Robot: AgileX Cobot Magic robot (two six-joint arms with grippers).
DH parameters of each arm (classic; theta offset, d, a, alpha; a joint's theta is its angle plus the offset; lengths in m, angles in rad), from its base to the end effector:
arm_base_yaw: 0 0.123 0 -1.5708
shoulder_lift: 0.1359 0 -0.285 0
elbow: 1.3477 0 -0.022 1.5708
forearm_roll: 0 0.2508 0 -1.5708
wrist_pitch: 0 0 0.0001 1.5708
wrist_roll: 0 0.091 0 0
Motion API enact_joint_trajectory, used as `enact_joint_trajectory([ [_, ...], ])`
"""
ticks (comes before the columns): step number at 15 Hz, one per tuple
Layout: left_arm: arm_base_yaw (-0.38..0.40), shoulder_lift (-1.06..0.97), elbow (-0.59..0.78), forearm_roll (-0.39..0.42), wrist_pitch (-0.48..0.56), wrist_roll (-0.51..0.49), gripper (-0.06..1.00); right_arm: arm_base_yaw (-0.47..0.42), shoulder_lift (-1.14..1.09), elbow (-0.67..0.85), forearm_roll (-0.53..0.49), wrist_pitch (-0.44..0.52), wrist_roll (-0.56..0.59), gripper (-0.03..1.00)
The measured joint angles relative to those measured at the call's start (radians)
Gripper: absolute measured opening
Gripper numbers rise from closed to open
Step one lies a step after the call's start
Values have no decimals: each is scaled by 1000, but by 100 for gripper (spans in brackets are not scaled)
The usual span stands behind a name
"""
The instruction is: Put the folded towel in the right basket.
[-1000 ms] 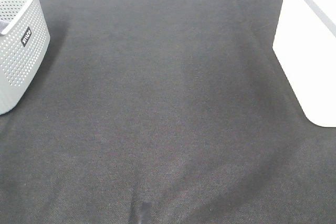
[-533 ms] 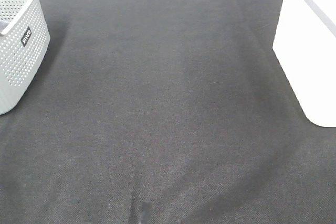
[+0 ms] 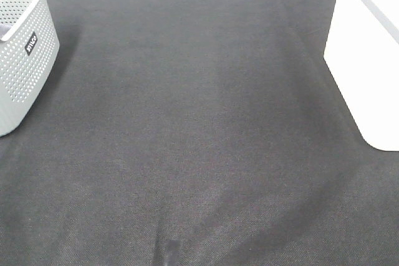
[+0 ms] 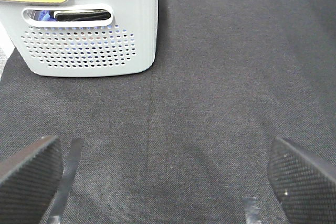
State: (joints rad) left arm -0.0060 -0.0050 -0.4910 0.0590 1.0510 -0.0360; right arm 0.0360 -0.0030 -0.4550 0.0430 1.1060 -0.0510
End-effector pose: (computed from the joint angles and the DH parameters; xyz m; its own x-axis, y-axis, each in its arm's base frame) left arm -0.0042 0.0047 0.2757 -0.4500 -0.0040 -0.8930 -0.0427 0.9989 0.0171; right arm -0.0026 0.0034 0.2612 -0.5288 -0.0508 -0.8472 -0.0853 0.9963 -0.0065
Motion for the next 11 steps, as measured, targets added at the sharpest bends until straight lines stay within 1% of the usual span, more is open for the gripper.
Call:
enact_joint_trajectory([
  [11, 0, 0, 0, 0, 0, 0, 99, -7, 0, 0, 5, 0, 0, 96],
])
